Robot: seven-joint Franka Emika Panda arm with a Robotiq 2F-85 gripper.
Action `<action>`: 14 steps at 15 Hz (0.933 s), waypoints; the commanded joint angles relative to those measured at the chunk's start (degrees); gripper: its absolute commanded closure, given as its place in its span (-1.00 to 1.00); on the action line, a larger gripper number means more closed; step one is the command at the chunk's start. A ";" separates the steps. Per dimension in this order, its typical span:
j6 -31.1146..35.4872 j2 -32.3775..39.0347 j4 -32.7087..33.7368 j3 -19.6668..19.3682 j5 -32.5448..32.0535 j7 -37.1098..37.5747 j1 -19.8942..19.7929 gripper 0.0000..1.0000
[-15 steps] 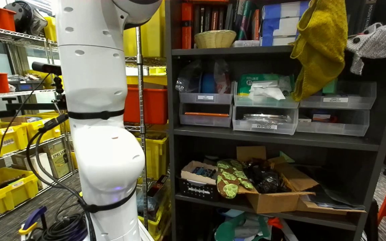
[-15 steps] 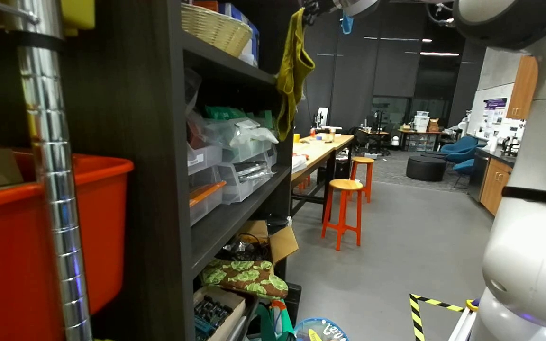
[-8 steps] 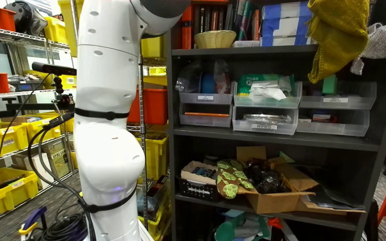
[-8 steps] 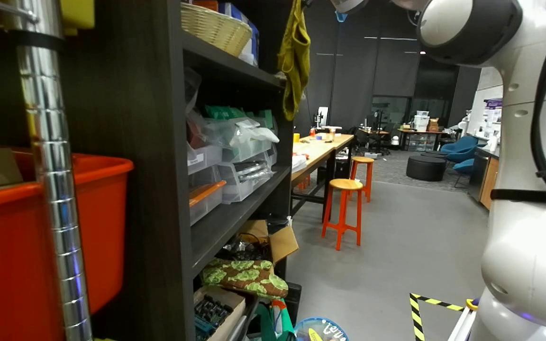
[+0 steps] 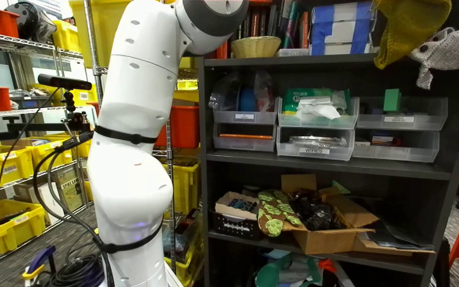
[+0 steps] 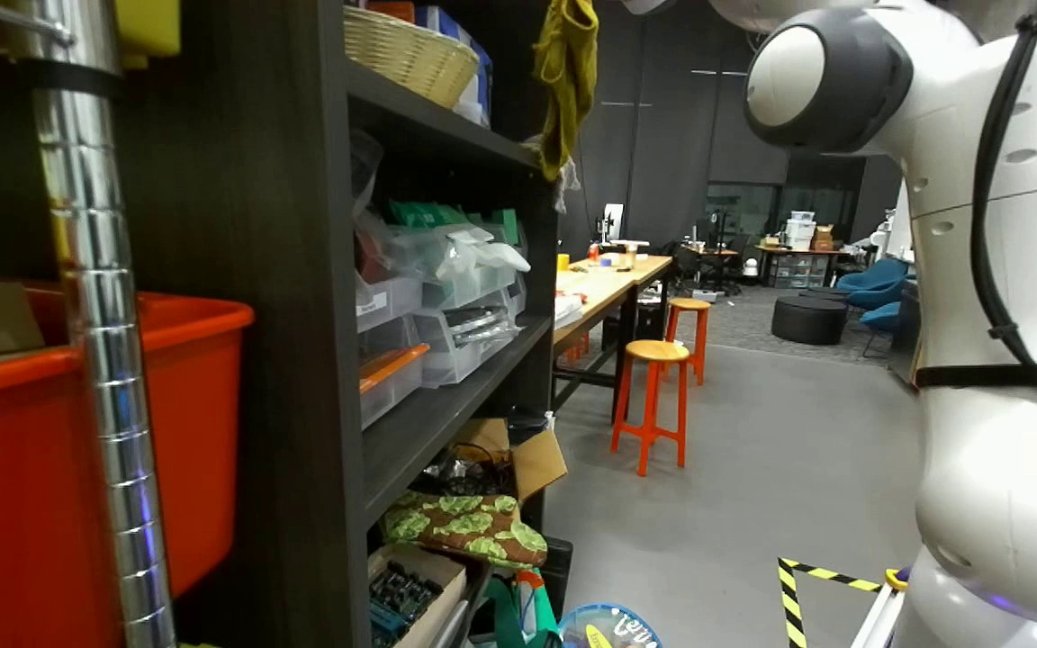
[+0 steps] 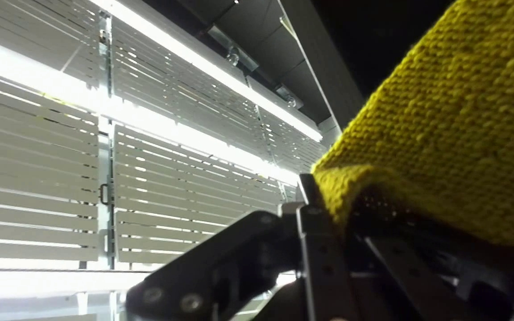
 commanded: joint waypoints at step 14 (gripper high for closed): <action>2.65 10.04 14.26 1.37 1.91 11.82 -0.56 0.98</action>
